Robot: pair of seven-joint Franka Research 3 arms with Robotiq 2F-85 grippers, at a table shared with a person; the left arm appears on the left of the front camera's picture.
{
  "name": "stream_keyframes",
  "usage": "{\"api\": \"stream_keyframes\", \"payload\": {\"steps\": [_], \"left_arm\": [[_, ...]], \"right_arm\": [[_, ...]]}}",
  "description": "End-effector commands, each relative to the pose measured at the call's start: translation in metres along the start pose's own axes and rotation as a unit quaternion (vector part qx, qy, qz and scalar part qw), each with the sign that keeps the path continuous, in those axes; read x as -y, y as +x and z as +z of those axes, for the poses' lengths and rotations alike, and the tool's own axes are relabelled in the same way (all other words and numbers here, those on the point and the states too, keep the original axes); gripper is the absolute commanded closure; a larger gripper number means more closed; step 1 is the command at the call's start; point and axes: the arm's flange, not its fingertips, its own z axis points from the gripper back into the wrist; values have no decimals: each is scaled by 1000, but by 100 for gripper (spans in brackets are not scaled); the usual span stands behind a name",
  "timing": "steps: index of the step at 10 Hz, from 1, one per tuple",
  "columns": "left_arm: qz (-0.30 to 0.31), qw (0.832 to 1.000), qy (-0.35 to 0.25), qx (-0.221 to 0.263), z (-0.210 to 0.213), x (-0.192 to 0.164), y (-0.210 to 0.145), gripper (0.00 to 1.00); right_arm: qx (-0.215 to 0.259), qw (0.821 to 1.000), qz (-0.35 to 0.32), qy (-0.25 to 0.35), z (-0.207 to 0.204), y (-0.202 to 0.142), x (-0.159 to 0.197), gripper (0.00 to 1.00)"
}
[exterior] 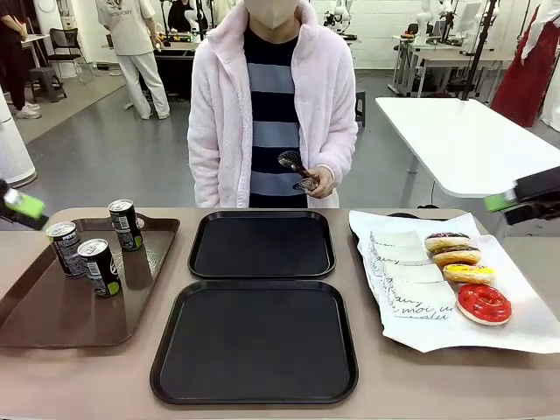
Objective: Set up donuts and drinks on trays.
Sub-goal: Pick up one Pepsi coke and place it on the Flat Tray.
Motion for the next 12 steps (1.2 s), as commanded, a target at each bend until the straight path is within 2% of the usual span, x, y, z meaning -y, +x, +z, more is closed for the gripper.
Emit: {"api": "stream_keyframes", "payload": {"steps": [1, 3, 5, 7, 8, 9, 11, 12], "left_arm": [[87, 986, -103, 94, 18, -21, 12, 0], [125, 975, -114, 142, 50, -48, -2, 0], [168, 966, -111, 163, 71, -76, -22, 0], [195, 960, -107, 169, 83, -93, -38, 0], [202, 958, -105, 174, 90, -98, -45, 0], [207, 957, -95, 177, 99, -98, -54, 0], [225, 956, -71, 175, 109, -96, -63, 0], [235, 957, -34, 166, 114, -93, -64, 0]], "right_arm": [[96, 983, -106, 120, 9, -18, 14, 0], [104, 972, -133, 163, 33, -28, 33, 0], [103, 968, -163, 161, 51, -42, 46, 0], [63, 971, -178, 144, 58, -52, 53, 0], [36, 973, -176, 142, 65, -56, 55, 0], [33, 974, -185, 130, 80, -63, 58, 0], [42, 972, -199, 117, 102, -78, 61, 0], [50, 970, -211, 109, 110, -85, 63, 0]]}}
